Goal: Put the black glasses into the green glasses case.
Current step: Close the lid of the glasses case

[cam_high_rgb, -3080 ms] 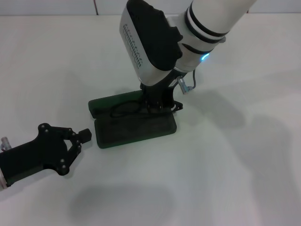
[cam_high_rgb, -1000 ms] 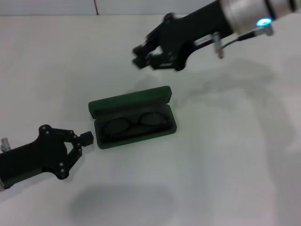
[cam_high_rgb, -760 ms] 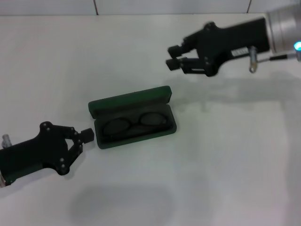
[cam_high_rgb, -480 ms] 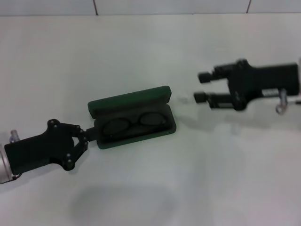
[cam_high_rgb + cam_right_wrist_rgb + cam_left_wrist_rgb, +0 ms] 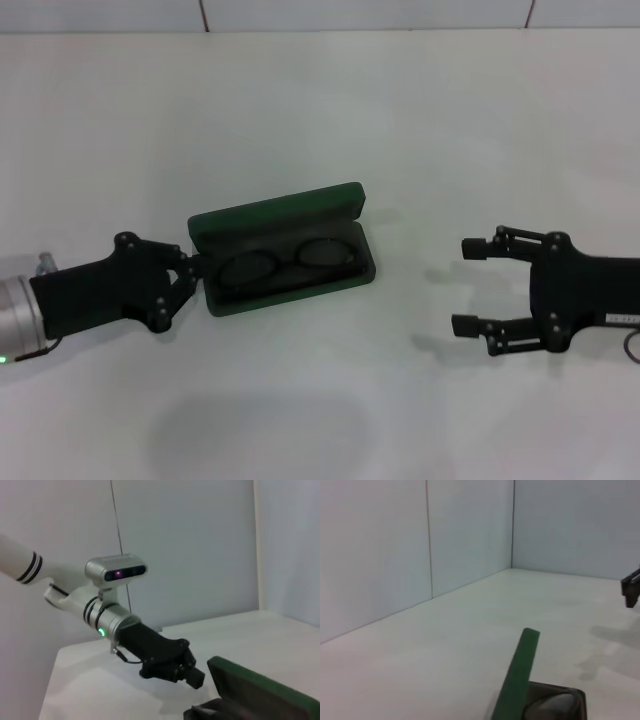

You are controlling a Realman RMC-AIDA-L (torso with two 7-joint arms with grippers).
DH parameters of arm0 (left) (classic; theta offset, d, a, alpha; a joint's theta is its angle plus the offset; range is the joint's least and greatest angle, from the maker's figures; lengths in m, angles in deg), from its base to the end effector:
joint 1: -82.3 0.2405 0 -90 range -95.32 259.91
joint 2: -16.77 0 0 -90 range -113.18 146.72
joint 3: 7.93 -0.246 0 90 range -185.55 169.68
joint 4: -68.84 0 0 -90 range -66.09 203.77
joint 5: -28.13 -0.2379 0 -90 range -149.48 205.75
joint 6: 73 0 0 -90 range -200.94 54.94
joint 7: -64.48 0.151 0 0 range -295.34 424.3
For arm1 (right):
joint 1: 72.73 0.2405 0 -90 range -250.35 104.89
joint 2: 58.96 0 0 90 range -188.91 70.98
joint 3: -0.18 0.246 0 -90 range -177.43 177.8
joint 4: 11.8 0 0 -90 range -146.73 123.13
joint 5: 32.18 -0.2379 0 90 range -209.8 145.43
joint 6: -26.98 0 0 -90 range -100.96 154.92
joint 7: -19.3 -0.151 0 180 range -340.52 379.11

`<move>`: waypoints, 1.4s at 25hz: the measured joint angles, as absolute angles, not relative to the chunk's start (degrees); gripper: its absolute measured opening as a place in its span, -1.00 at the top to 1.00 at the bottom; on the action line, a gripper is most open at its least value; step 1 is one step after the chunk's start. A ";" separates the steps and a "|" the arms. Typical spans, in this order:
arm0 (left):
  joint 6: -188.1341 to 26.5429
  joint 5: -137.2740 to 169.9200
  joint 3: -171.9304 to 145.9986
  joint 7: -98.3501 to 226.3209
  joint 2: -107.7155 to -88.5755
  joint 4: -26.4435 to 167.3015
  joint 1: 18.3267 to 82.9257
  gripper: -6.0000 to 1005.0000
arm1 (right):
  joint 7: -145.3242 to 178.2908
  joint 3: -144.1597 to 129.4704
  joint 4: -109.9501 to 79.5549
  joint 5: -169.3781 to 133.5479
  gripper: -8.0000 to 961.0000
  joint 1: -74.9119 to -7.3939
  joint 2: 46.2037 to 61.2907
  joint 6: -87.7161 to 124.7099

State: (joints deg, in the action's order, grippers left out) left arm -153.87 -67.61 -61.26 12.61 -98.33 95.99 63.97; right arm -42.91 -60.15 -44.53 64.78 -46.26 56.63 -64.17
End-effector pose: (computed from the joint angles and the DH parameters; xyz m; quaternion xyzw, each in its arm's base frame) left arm -0.3406 0.2959 -0.0159 -0.9380 -0.1439 -0.2172 0.2289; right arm 0.2608 0.3211 -0.0230 -0.9585 0.0764 0.2626 0.0807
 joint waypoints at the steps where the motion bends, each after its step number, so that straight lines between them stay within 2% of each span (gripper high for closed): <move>1: -153.52 -67.91 -61.29 12.26 -98.33 95.99 63.62 0.99 | -42.13 -60.04 -44.01 64.78 -0.57 -46.37 56.61 -64.15; 5: -152.88 -69.01 -61.34 11.63 -98.36 96.00 62.58 0.99 | -38.10 -59.49 -42.59 64.52 -0.72 -47.27 56.63 -64.01; 7: -152.35 -69.64 -61.38 11.18 -98.38 96.00 62.03 0.99 | -37.35 -59.35 -42.43 64.49 -0.85 -47.56 56.67 -63.76; 17: -144.82 -71.79 -61.30 10.25 -99.15 95.99 60.06 0.99 | -36.99 -59.32 -42.32 64.34 -0.85 -47.74 56.78 -63.39; 35: -138.34 -71.23 -59.06 11.65 -99.08 96.71 54.32 0.99 | -37.22 -59.32 -42.48 64.31 -0.85 -46.79 56.88 -63.51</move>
State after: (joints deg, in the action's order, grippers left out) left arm -138.34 -71.23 -59.06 11.65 -99.08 96.71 54.32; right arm -37.22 -59.32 -42.48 64.31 -46.79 56.88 -63.51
